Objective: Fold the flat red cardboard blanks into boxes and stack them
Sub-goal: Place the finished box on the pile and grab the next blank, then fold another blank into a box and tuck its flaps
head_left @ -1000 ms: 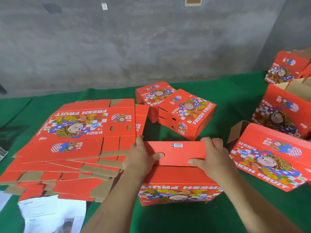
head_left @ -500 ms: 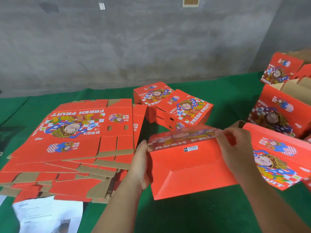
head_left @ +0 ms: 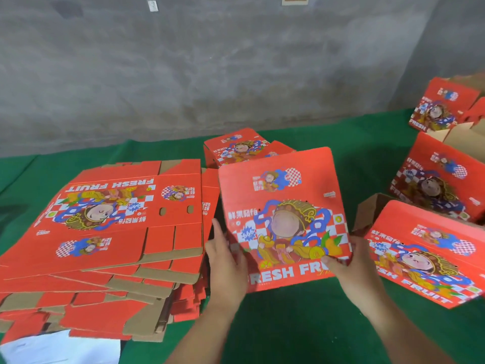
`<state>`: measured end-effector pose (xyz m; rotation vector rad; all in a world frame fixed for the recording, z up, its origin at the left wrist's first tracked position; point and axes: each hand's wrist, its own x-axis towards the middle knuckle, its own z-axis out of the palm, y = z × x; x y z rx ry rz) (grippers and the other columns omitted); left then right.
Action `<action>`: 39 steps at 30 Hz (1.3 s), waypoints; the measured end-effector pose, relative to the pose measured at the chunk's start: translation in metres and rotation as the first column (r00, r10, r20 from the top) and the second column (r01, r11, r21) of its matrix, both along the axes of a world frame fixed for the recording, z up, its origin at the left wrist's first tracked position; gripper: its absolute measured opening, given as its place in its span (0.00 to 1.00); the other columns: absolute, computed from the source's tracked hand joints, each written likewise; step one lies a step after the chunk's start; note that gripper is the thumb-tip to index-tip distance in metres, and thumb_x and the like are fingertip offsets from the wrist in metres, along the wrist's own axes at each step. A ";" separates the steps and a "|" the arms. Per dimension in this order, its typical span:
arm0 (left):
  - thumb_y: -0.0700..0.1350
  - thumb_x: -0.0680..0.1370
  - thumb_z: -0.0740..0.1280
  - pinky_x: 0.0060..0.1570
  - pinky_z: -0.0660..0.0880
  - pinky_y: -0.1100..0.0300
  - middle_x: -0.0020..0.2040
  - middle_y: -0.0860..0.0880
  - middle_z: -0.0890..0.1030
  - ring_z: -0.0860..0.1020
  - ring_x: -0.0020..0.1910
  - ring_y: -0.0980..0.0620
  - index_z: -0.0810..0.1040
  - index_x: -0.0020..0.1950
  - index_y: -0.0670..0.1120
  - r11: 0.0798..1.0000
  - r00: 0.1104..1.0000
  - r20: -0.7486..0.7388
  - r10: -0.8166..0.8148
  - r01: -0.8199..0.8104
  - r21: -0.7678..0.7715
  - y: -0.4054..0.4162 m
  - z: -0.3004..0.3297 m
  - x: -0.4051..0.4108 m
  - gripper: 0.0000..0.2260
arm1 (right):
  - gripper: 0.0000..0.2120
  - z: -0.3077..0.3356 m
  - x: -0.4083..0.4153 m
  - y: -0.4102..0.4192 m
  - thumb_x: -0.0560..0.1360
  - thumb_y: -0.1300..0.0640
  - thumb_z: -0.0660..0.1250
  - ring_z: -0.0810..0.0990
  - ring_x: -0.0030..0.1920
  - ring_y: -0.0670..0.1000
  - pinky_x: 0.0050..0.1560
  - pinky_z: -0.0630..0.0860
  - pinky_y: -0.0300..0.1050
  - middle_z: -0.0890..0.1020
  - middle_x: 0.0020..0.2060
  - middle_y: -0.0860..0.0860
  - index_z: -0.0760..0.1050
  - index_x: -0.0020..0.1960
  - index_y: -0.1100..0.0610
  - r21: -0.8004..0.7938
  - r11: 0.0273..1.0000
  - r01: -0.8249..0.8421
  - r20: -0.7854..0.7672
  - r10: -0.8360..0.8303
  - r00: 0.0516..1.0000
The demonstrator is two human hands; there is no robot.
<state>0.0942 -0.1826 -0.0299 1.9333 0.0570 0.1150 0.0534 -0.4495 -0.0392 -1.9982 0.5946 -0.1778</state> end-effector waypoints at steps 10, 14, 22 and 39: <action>0.32 0.77 0.64 0.58 0.80 0.57 0.63 0.50 0.81 0.82 0.57 0.52 0.74 0.70 0.54 0.996 0.976 -0.207 -0.066 0.051 -0.075 -0.031 -0.028 0.092 0.26 | 0.24 -0.043 0.097 0.006 0.74 0.57 0.74 0.83 0.49 0.53 0.49 0.79 0.53 0.78 0.46 0.46 0.63 0.61 0.52 0.117 0.976 0.186 -0.145 -0.169 0.975; 0.40 0.79 0.69 0.48 0.74 0.65 0.57 0.60 0.82 0.82 0.53 0.54 0.72 0.71 0.57 0.993 0.923 -0.369 -0.111 0.089 -0.076 -0.041 -0.034 0.131 0.23 | 0.42 -0.063 0.143 0.014 0.71 0.54 0.78 0.80 0.61 0.55 0.66 0.76 0.58 0.78 0.56 0.50 0.54 0.73 0.54 0.439 0.871 0.221 -0.235 -0.126 0.964; 0.38 0.83 0.65 0.42 0.74 0.72 0.49 0.67 0.82 0.79 0.45 0.60 0.70 0.65 0.65 0.957 0.916 -0.331 -0.226 0.146 -0.249 -0.077 -0.010 0.230 0.22 | 0.28 -0.033 0.300 0.037 0.78 0.49 0.73 0.86 0.56 0.56 0.55 0.82 0.47 0.84 0.61 0.60 0.71 0.73 0.59 0.951 0.284 0.125 -0.095 -0.117 0.989; 0.54 0.79 0.64 0.79 0.51 0.42 0.78 0.45 0.68 0.60 0.79 0.36 0.73 0.74 0.56 0.730 0.939 0.150 0.308 -0.335 0.596 0.054 0.000 0.134 0.22 | 0.12 -0.005 0.193 0.202 0.81 0.56 0.66 0.80 0.42 0.47 0.46 0.76 0.41 0.84 0.48 0.46 0.76 0.64 0.49 0.666 0.732 -0.146 -0.056 0.245 0.968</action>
